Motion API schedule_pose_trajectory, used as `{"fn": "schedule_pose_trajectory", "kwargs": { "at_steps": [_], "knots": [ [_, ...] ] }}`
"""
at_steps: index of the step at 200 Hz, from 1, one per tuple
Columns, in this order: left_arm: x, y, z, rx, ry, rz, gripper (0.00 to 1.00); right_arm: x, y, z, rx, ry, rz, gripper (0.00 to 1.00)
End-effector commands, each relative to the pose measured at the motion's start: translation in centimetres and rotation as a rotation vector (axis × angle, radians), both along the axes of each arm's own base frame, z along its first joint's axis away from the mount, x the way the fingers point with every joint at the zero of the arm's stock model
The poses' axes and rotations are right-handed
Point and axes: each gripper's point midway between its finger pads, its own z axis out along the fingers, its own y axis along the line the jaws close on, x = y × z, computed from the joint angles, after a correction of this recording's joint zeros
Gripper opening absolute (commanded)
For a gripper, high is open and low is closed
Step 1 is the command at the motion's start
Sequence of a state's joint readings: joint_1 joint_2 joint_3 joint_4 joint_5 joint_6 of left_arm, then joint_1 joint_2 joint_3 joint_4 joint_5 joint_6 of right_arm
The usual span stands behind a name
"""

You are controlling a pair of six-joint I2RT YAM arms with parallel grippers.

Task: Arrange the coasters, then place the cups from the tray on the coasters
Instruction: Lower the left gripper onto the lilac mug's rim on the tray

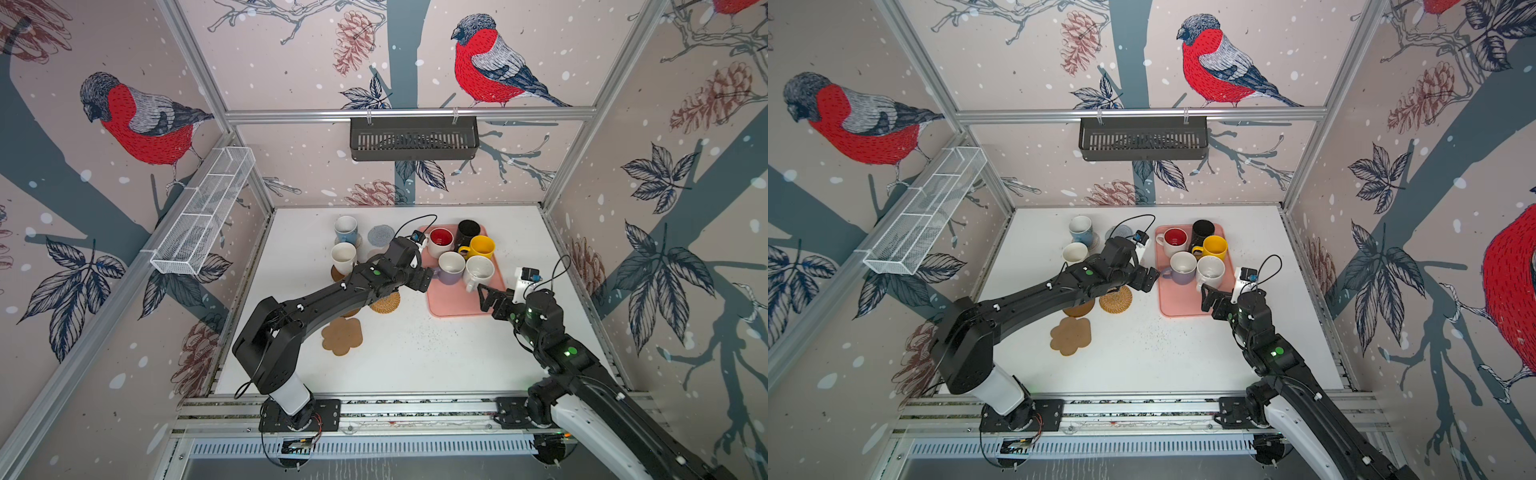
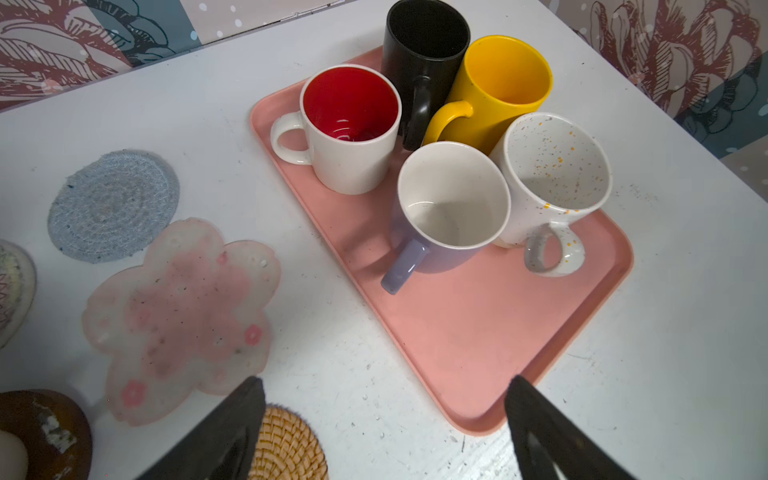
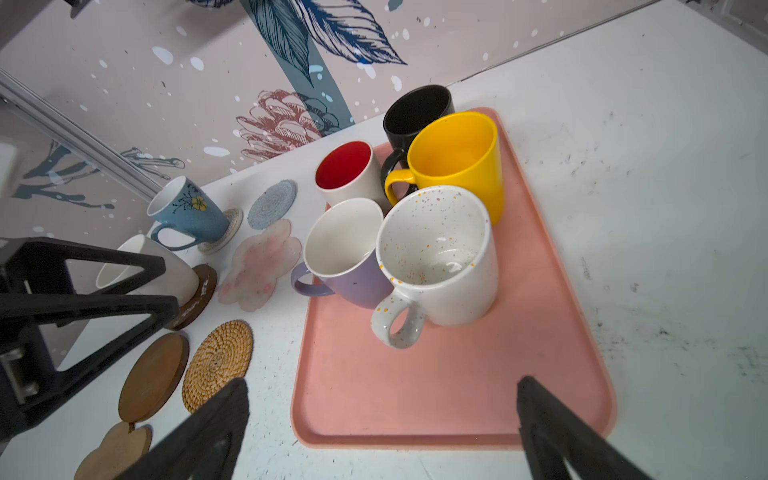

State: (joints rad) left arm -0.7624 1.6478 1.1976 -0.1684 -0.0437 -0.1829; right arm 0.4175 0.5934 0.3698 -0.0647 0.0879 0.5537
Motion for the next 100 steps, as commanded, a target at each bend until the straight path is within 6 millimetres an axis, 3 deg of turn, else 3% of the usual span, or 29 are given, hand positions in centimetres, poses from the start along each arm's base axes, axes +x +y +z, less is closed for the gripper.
{"fn": "schedule_pose_trajectory", "kwargs": {
  "at_steps": [1,54,100],
  "knots": [
    [1.3,0.0,0.0,0.025,-0.04,0.008,0.9,0.5,-0.5,1.4,0.04,-0.083,-0.029,0.99],
    [3.0,-0.9,-1.9,0.047,-0.029,-0.035,0.84,0.7,-2.1,-0.1,0.05,-0.093,-0.101,0.99],
    [3.9,-1.7,-2.8,0.057,-0.037,-0.072,0.84,0.9,-3.1,0.4,0.063,-0.115,-0.143,1.0]
  ]
}}
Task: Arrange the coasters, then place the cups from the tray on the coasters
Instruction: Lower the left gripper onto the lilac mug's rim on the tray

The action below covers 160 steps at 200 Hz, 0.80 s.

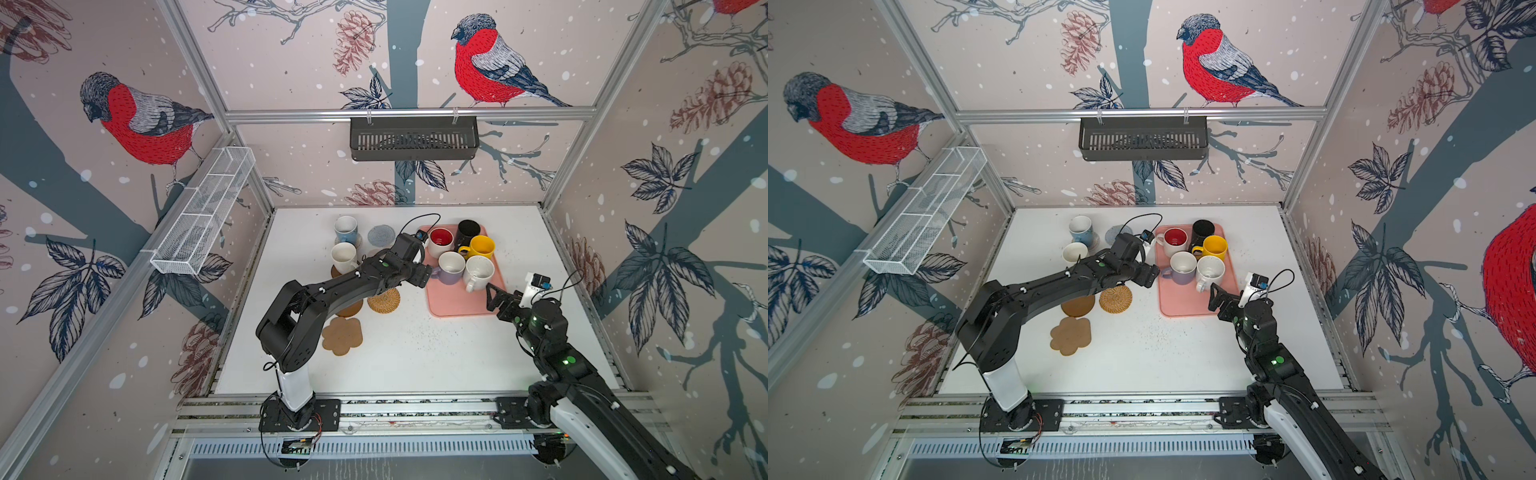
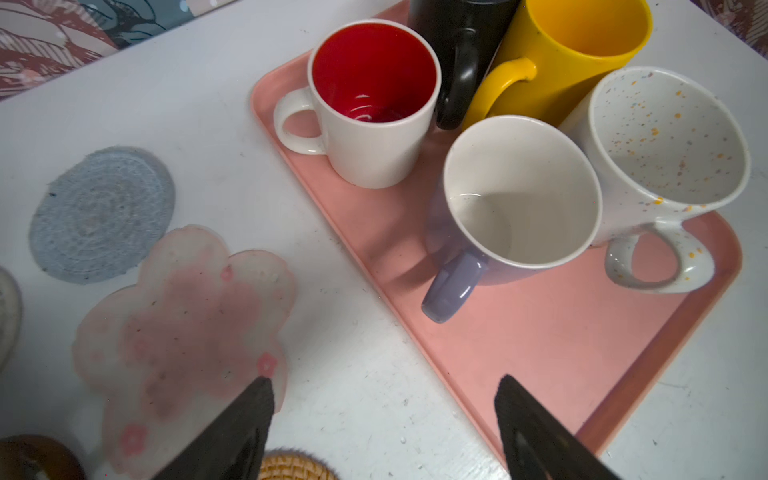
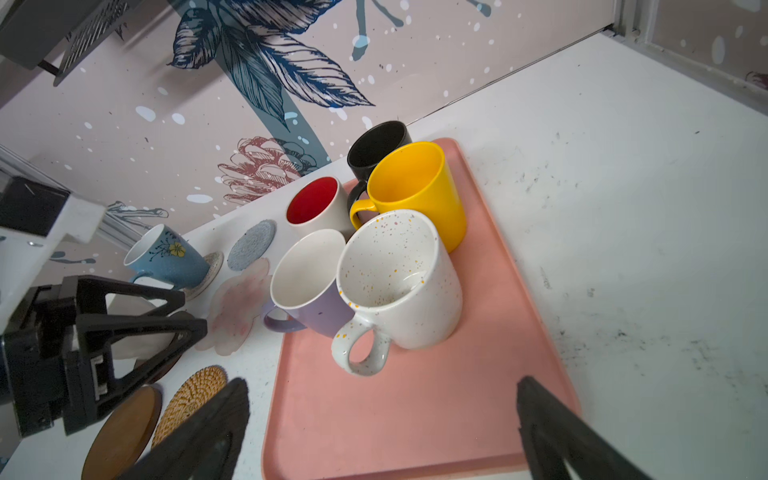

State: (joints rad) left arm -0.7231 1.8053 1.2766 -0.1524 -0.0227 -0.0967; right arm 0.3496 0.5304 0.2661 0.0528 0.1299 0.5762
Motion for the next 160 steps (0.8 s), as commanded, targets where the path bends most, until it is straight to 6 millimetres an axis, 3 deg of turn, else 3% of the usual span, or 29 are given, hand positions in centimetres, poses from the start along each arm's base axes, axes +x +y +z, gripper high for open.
{"fn": "schedule_pose_trajectory", "kwargs": {
  "at_steps": [1,102,160],
  "knots": [
    [0.9,-1.1,0.9,-0.024,-0.05,-0.041,0.84,0.3,-0.5,1.0,0.026,-0.045,-0.028,0.99],
    [2.6,-3.4,-2.3,-0.02,-0.002,-0.134,0.86,0.4,-1.3,0.6,0.046,-0.037,-0.061,0.99],
    [2.8,-4.3,-3.9,-0.076,0.068,-0.197,0.82,0.4,-1.2,-0.2,0.058,-0.022,-0.059,0.99]
  ]
}}
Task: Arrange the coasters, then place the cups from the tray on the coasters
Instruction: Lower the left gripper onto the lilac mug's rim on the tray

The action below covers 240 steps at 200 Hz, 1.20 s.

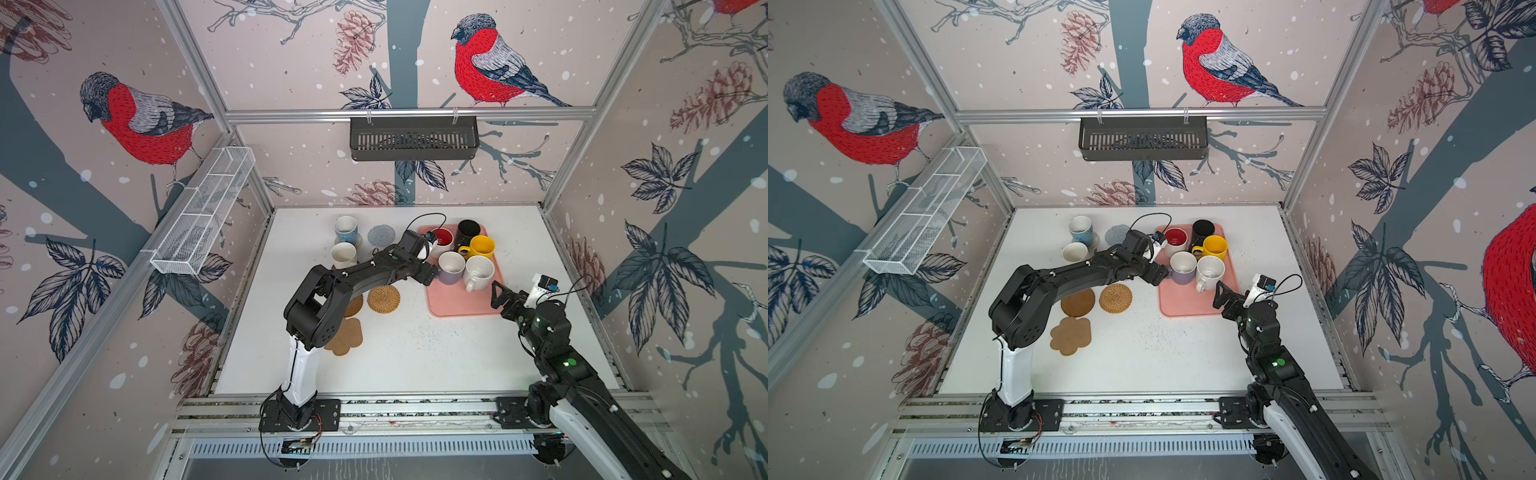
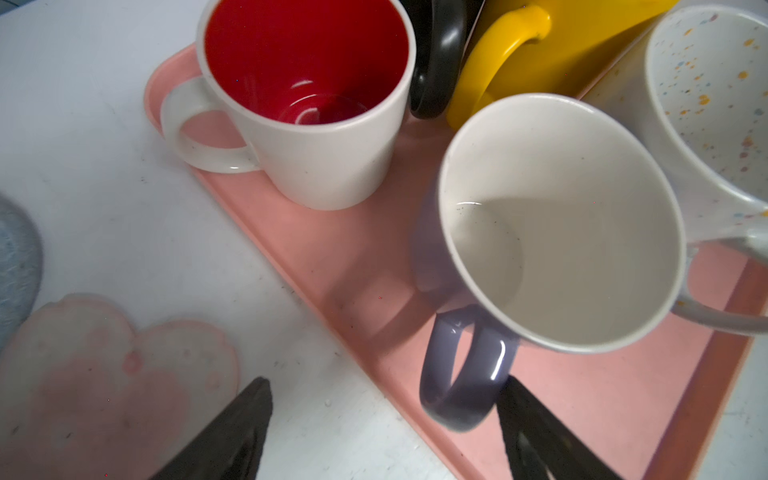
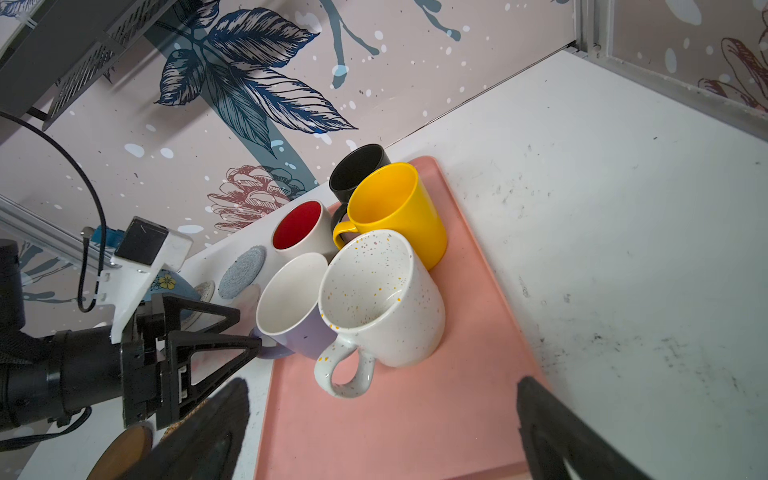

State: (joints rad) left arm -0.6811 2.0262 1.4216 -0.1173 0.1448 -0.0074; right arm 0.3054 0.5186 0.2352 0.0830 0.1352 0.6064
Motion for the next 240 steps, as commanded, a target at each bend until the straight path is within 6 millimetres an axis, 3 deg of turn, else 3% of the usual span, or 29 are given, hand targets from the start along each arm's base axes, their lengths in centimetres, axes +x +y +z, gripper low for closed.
{"fn": "schedule_pose_trajectory", "kwargs": {
  "at_steps": [1,105,160,179,240],
  "knots": [
    [0.2,-1.1,0.5,-0.057,0.008,-0.056,0.82,0.2,0.1,0.4,0.028,-0.019,-0.002,0.99],
    [-1.1,-2.8,0.5,-0.112,0.032,-0.162,0.73,0.1,0.1,0.0,0.032,-0.009,-0.003,0.99],
    [-2.8,-3.9,-0.3,-0.108,0.049,-0.21,0.62,0.2,0.3,-0.2,0.035,-0.005,0.004,0.99],
    [-2.9,-4.0,-0.6,-0.099,0.053,-0.213,0.52,0.2,0.3,-0.2,0.035,-0.004,0.005,0.99],
    [-2.8,-3.9,-0.7,-0.089,0.051,-0.205,0.41,0.2,0.3,-0.8,0.044,-0.002,0.002,0.99]
  ]
}}
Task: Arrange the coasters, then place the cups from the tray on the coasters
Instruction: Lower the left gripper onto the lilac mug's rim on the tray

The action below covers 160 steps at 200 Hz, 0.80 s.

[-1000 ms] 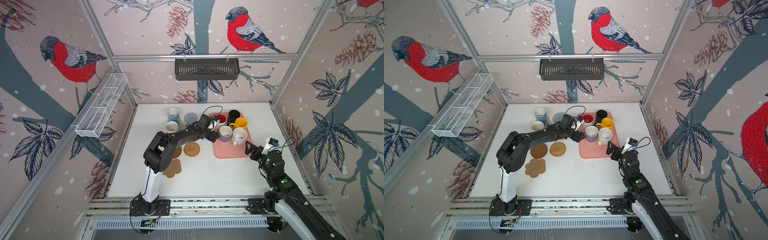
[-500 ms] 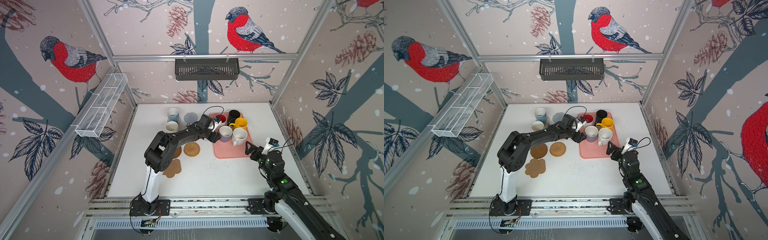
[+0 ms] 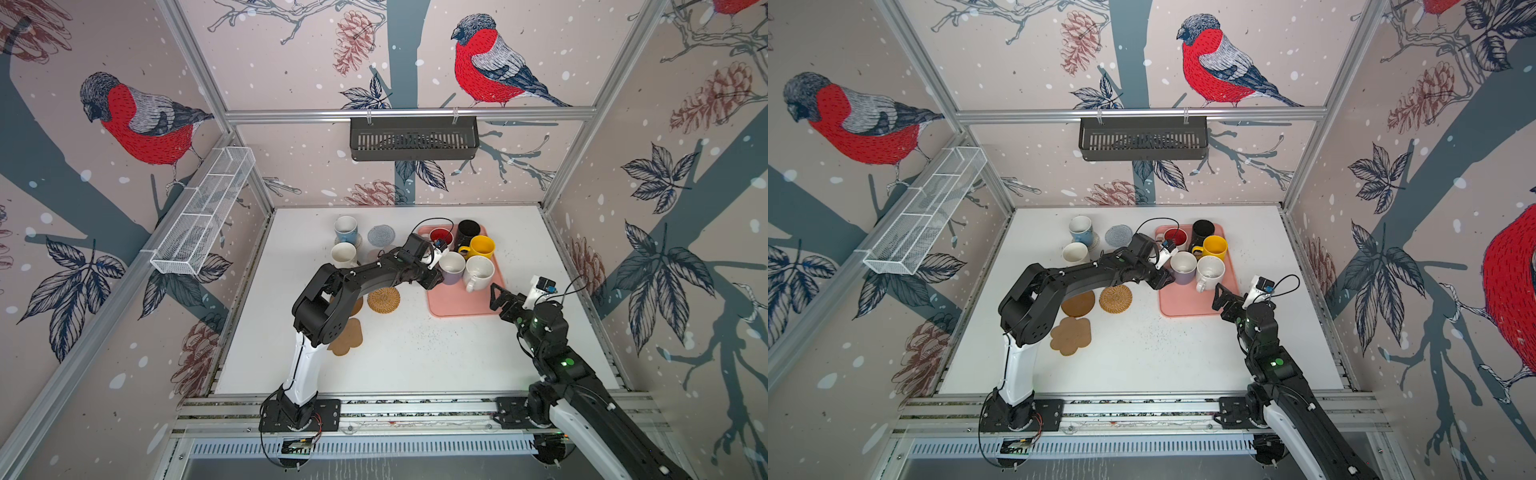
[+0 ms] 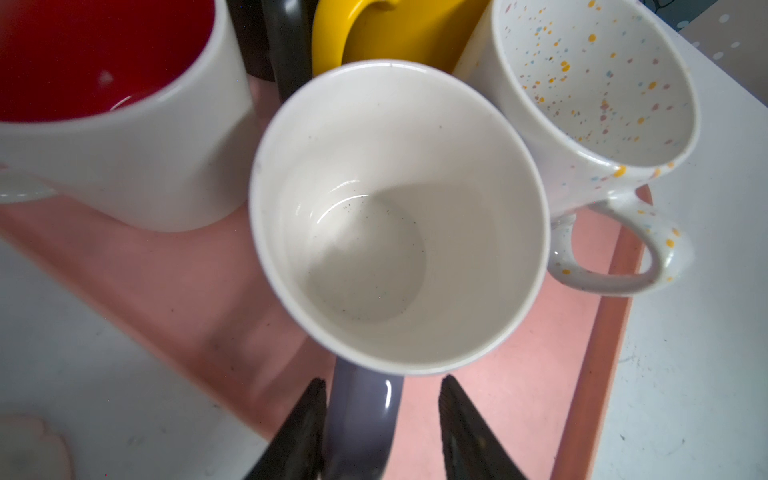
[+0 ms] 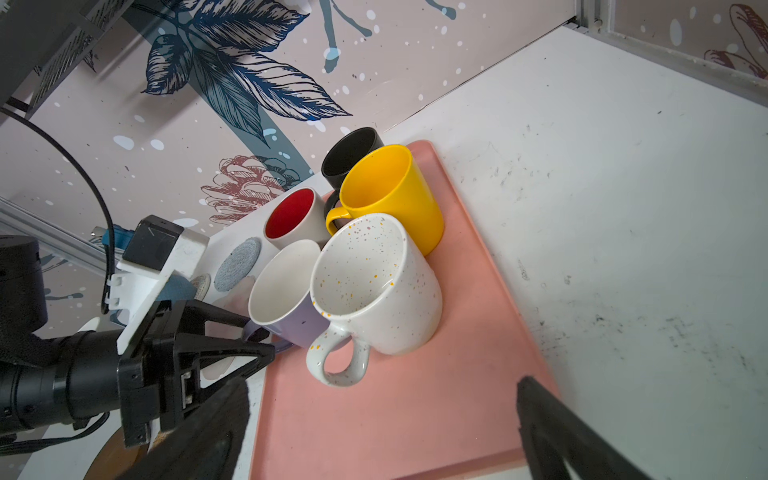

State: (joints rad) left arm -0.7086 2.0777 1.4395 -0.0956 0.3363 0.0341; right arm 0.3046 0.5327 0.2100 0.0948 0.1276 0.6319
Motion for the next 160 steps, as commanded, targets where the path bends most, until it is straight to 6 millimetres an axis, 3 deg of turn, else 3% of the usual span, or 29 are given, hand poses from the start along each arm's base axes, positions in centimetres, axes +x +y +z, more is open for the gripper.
{"fn": "schedule_pose_trajectory", "kwargs": {
  "at_steps": [1,95,160],
  "knots": [
    [0.2,-0.3,0.3,-0.006,-0.023,-0.015,0.41,0.3,0.2,0.5,0.026,-0.032,0.002,1.0],
    [0.1,-0.4,1.0,-0.008,-0.031,-0.008,0.01,0.2,0.2,0.9,0.023,-0.032,0.003,1.0],
    [0.3,-0.3,2.4,0.007,-0.07,0.018,0.0,0.2,0.1,1.1,0.026,-0.04,0.003,1.0]
  ]
}}
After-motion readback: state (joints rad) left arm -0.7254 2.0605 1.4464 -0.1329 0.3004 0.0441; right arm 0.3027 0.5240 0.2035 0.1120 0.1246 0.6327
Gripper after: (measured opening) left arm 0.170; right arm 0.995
